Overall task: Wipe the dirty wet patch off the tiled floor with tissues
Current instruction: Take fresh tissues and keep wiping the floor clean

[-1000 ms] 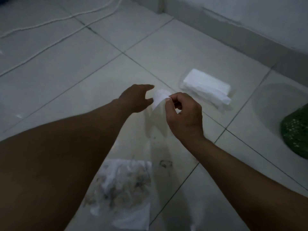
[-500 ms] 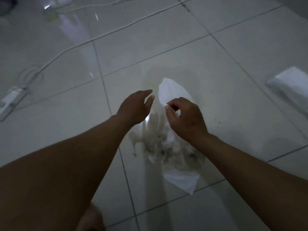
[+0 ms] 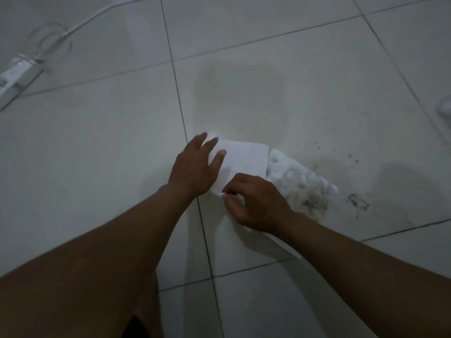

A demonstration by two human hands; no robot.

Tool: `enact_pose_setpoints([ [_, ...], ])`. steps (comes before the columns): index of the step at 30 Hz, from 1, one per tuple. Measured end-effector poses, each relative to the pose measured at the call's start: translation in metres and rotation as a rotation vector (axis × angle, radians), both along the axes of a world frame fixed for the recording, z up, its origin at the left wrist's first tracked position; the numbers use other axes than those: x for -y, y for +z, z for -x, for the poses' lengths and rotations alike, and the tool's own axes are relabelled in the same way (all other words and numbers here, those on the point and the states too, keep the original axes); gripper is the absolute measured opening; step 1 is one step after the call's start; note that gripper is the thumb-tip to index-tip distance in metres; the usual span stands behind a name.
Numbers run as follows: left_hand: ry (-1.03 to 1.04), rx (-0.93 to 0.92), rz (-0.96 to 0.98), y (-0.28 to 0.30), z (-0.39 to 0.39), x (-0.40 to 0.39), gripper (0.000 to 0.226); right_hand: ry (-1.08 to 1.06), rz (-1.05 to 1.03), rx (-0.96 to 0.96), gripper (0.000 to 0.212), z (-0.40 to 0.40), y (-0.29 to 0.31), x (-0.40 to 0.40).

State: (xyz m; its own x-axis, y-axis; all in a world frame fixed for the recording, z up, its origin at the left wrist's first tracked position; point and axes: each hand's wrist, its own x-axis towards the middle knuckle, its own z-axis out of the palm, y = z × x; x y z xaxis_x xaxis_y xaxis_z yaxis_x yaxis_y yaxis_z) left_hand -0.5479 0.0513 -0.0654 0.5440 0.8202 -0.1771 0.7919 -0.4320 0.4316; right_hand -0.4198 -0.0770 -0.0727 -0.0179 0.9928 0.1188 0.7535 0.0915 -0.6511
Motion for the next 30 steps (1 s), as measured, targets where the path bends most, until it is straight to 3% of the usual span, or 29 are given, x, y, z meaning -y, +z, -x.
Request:
enact_pose_setpoints([
  [5, -0.15, -0.116, -0.023, -0.027, -0.01, 0.018, 0.061, 0.007, 0.042, 0.086, 0.028, -0.015, -0.015, 0.023],
  [9, -0.258, -0.155, -0.077, -0.049, -0.017, 0.031, 0.071, -0.209, 0.039, 0.248, 0.046, -0.036, -0.026, 0.043],
  [14, -0.271, -0.156, -0.159, -0.073, -0.021, 0.044, 0.068, -0.337, 0.282, 0.444, 0.072, -0.044, -0.047, 0.057],
  [18, -0.259, -0.146, -0.215, -0.08, -0.021, 0.049, 0.066, -0.395, 0.376, 0.487, 0.07, -0.035, -0.053, 0.05],
  [30, -0.254, -0.132, -0.25, -0.084, -0.022, 0.048, 0.062, -0.43, 0.388, 0.558, 0.063, -0.029, -0.057, 0.043],
])
